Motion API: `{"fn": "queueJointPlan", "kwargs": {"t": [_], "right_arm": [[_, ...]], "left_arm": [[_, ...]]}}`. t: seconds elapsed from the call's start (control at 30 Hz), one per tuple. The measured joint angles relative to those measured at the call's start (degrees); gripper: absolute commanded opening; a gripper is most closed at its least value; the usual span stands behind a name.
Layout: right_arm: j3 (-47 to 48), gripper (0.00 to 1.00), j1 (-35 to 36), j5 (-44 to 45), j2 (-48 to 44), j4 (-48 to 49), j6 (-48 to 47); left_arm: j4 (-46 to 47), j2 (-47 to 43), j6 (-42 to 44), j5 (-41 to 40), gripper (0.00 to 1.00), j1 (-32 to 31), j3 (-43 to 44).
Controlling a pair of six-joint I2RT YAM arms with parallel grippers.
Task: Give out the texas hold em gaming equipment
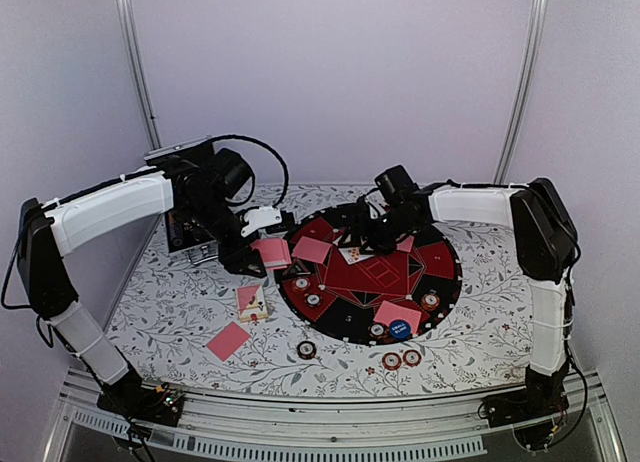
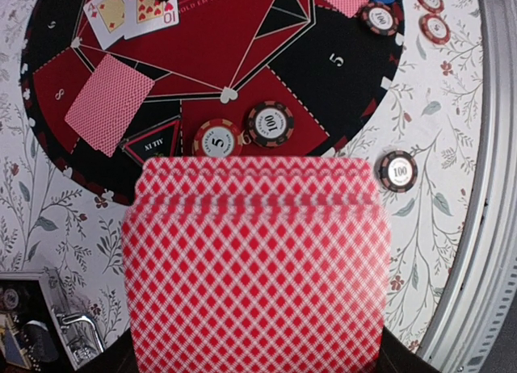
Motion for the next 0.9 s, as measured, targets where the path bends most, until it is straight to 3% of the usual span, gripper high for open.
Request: {"fn": "queueJointPlan", "kwargs": {"t": [0.27, 0.6, 0.9], "right_arm": [[-3.82, 0.85, 3.98, -9.22, -8.41, 12.24, 8.39], [-5.09, 0.87, 10.73, -20.59, -6.19, 27.67, 20.20], [-5.11, 0.87, 11.91, -24.26, -1.79, 35.63, 27.61]], "left_arm": [[-0.04, 0.00, 0.00, 0.02, 0.00, 0.00, 0.17], [-0.07, 0.00, -0.11, 0.24, 0.00, 0.00, 0.90], [-0.07, 0.00, -0.13, 0.90, 0.00, 0.00, 0.90]]}}
